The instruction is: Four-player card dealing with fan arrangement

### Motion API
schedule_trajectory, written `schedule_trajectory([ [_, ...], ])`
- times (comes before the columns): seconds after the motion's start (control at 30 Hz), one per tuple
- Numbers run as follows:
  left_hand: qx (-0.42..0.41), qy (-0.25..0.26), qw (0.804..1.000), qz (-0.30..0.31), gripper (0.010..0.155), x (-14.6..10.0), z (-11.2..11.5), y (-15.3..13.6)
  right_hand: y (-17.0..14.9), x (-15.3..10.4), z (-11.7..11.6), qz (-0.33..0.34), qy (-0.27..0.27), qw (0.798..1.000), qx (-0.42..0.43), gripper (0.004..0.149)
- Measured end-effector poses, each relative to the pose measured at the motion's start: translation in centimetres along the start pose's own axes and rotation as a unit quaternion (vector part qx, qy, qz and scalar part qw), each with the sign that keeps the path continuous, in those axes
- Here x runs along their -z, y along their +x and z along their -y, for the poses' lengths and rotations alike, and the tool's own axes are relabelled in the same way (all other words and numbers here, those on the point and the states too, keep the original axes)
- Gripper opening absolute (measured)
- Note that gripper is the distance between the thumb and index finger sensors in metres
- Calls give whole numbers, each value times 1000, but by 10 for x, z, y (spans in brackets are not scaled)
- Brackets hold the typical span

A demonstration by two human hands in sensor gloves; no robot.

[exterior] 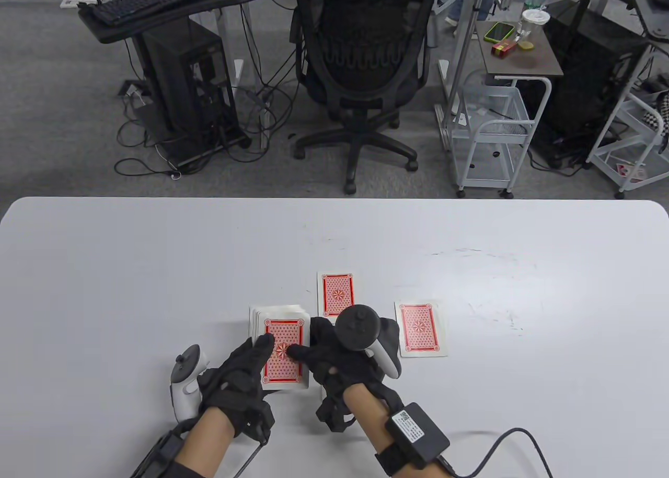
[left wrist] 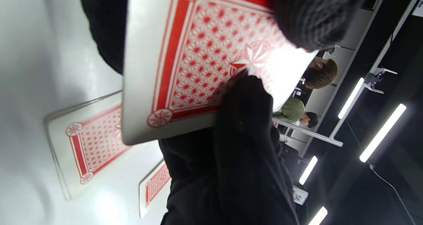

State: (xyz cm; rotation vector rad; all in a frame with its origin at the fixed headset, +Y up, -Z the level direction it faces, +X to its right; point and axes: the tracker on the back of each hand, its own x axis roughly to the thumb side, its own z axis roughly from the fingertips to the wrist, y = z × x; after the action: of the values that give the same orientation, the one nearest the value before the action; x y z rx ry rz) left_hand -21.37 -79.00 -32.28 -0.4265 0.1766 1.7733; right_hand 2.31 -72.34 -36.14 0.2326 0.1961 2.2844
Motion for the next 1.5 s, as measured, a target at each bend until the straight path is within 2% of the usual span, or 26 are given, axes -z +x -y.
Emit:
schedule_trajectory([
  [0.13,-4,-28,1000,0,50,4,-3,0,-12,2,6,2,7,999,54,64],
  [0.2,5,-45,999,9,51,5,-5,2,-23,5,10,5,32,994,105,66],
  [0.3,-7,-43,999,9,50,7,-9,2,-35,7,17,-5,47,985,168,67],
  [0.43,-3,-2,1000,-2,50,7,-25,3,-48,7,37,-6,56,988,143,72],
  [0.53,27,9,1000,-1,50,8,-39,7,-57,6,46,-34,61,995,75,75],
  [0.63,24,28,999,3,50,8,-45,8,-62,6,42,-75,79,994,-26,78],
  [0.67,17,30,999,2,50,7,-46,8,-62,6,38,-96,75,988,-93,78],
  [0.77,19,33,999,4,50,6,-46,8,-60,7,28,-117,66,969,-209,81],
  [0.8,21,33,999,5,50,6,-45,8,-58,8,22,-123,62,955,-262,81],
  [0.9,20,32,999,6,50,6,-45,7,-57,10,9,-134,65,921,-360,83],
  [0.93,20,33,999,6,50,7,-45,7,-56,10,9,-133,62,919,-366,83],
  [1.03,20,32,999,7,50,7,-45,7,-52,10,10,-129,64,923,-356,83],
  [1.13,14,27,999,11,50,6,-42,7,-42,5,21,-100,47,944,-312,78],
  [1.2,11,23,1000,14,50,5,-36,7,-34,2,26,-57,41,972,-226,72],
  [1.3,5,9,1000,17,50,4,-24,6,-25,-1,22,30,43,996,-71,65],
  [1.33,4,3,1000,16,50,4,-21,6,-24,-1,21,38,45,997,-51,64],
  [1.37,3,-6,1000,16,50,4,-16,4,-23,-2,15,59,50,997,5,67],
  [1.43,11,-13,1000,13,50,4,-9,2,-21,-1,7,78,58,994,44,73],
  [1.5,18,-18,1000,13,50,3,-4,1,-18,-2,3,74,43,994,68,69],
])
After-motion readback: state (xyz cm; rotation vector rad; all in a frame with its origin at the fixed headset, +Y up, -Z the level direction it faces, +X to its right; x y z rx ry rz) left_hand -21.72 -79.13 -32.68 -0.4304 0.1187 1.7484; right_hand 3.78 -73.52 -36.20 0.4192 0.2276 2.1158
